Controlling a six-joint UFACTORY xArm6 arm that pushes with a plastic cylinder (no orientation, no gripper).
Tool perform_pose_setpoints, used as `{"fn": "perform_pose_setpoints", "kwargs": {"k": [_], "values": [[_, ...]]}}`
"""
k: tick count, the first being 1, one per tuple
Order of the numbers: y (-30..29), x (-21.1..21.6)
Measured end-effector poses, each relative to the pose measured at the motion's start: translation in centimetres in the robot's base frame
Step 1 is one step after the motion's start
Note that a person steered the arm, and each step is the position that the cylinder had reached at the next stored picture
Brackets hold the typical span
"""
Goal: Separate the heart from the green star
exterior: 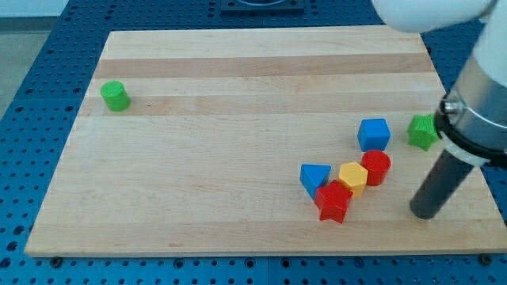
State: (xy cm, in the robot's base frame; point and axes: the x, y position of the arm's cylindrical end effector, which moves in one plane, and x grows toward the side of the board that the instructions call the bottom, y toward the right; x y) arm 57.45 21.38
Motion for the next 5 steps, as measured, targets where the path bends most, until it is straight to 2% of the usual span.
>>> {"fn": "perform_pose_setpoints", "kwargs": {"k": [1, 2, 3, 4, 5], "values": [[6.3, -7.3], [7.3, -10.8], [7.3, -11.0], [6.9, -13.7], [4.7, -18.8]]}}
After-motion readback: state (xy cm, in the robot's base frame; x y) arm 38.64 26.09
